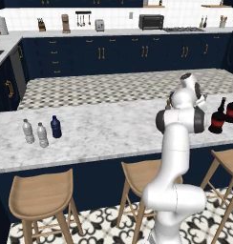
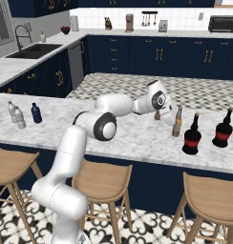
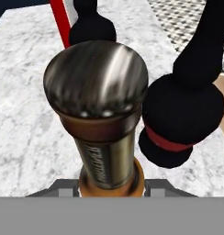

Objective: Move the plastic bottles in the middle to the plastics group, and the glass bottles in the middle to the glass group.

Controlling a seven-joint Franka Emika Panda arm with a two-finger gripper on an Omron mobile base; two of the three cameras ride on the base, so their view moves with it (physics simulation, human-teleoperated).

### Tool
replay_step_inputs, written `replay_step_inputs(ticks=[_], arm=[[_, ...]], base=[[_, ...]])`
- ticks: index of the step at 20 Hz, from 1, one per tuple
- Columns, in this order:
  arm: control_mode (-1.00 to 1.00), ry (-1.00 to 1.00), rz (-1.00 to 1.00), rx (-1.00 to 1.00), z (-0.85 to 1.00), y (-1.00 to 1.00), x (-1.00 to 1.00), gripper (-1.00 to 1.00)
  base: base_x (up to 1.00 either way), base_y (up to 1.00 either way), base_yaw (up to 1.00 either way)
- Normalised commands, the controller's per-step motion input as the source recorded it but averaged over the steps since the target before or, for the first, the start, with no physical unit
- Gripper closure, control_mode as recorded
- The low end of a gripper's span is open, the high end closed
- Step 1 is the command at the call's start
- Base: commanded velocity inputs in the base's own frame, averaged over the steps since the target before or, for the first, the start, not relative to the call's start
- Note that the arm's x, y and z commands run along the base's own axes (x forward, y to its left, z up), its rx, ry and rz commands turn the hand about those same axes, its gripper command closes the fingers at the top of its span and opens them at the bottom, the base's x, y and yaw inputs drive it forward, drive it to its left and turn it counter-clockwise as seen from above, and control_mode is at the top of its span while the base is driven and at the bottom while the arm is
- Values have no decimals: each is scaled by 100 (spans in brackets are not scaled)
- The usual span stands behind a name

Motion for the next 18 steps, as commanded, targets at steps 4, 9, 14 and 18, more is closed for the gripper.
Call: replay_step_inputs(ticks=[4,9,14,18], arm=[[-100,6,0,0,-4,-7,6,100],[-100,1,0,0,-38,-23,3,100],[-100,0,0,0,-44,-11,0,100],[-100,-2,0,0,-35,-2,0,100]], base=[[0,0,0],[0,0,0],[0,0,0],[0,0,0]])
